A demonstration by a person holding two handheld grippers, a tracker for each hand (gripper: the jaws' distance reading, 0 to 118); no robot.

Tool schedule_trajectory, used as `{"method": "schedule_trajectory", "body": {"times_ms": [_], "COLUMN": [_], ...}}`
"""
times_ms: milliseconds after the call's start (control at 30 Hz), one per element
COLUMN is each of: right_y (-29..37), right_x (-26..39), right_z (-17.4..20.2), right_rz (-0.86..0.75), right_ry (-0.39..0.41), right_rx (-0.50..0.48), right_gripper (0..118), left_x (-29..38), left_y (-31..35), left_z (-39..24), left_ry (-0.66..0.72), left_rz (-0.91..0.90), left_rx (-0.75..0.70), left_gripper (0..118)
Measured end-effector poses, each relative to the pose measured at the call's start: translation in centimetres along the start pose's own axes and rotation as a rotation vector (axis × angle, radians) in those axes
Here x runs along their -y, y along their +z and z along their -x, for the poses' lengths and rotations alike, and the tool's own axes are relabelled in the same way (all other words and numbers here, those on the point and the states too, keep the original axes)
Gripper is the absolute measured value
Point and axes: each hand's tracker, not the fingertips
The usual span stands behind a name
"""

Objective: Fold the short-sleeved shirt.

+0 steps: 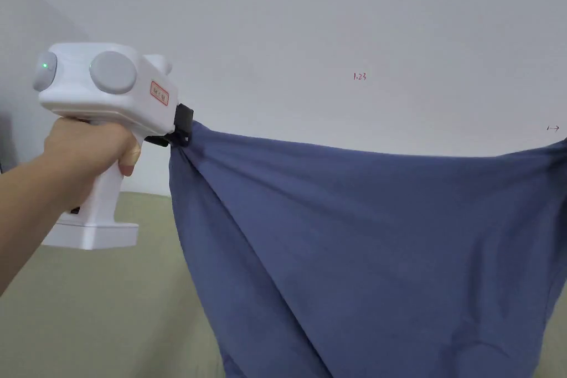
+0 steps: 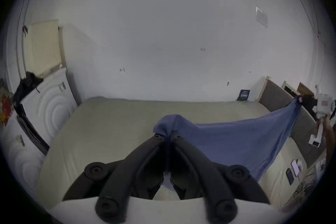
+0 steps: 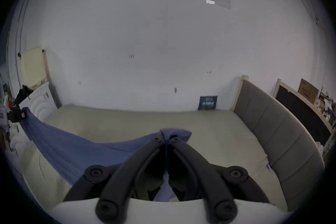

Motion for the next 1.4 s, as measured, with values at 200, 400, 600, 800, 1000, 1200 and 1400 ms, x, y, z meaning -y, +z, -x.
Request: {"method": "schedule_trajectory", "body": {"times_ms": [200,400,600,800,1000,1200,1400], "right_y": [0.6,2.1,3.0,4.7,8.9,12.6,15.9], "right_x": [-2.7,-3.0,-2.8,0.0,7.3,13.2,19.1], "right_z": [0.6,2.3,3.1,4.3,3.5,1.6,0.4], "right_rz": [-0.115,-0.172,-0.217,-0.141,-0.072,-0.006,0.070], "right_ry": [0.004,0.002,-0.018,0.050,0.042,0.038,0.012], "right_rx": [0.013,0.011,-0.018,-0.007,-0.034,-0.045,-0.063], "right_gripper": [2,2,2,2,2,2,2], "left_x": [-1.9,-2.2,-2.0,0.7,6.8,13.3,19.8], "left_y": [-0.2,0.3,1.1,2.2,4.8,9.0,11.8], "left_z": [0.2,0.9,1.7,2.4,3.1,3.3,3.5], "left_ry": [0.047,0.058,0.052,0.092,0.094,0.077,0.113], "left_rz": [-0.085,-0.157,-0.173,-0.120,-0.060,-0.017,0.042], "left_rx": [-0.017,-0.040,-0.060,-0.029,0.010,0.049,0.070], "left_gripper": [5,5,5,5,5,5,5]}}
